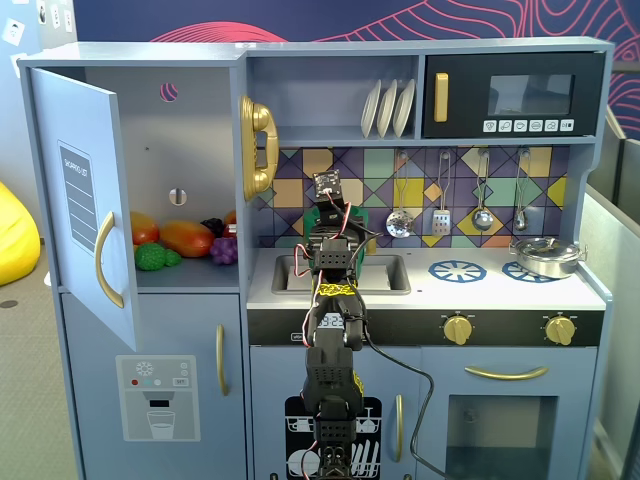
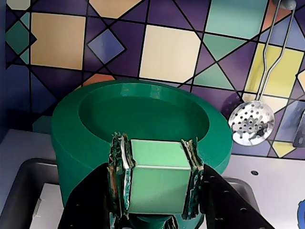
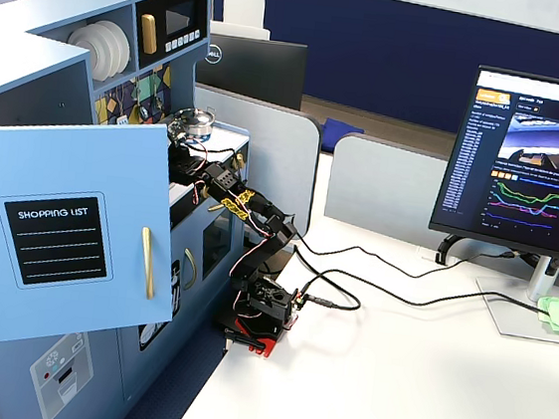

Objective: Take off the lid from the green recipient and place it on the counter

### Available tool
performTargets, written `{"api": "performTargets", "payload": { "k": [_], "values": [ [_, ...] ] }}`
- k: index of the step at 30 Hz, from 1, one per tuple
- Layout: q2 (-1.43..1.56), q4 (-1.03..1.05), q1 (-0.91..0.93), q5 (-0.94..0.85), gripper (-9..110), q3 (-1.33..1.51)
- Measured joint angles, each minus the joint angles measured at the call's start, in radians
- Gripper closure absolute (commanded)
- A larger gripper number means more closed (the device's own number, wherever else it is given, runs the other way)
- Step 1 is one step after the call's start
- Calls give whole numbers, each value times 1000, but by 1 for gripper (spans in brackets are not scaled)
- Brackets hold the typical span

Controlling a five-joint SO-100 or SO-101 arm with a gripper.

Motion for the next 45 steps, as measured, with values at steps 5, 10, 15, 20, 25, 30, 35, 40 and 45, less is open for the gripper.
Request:
{"api": "performTargets", "payload": {
  "k": [5,10,15,20,25,30,35,40,45],
  "values": [
    [-2,-8,0,0,101,-20],
    [-2,12,2,0,101,-101],
    [-2,21,95,14,101,-115],
    [-2,52,302,52,101,-115],
    [9,48,477,66,101,-74],
    [18,-124,535,66,101,140],
    [12,-380,543,66,101,394],
    [-44,-526,541,57,101,506],
    [-81,-572,541,51,101,515]
  ]
}}
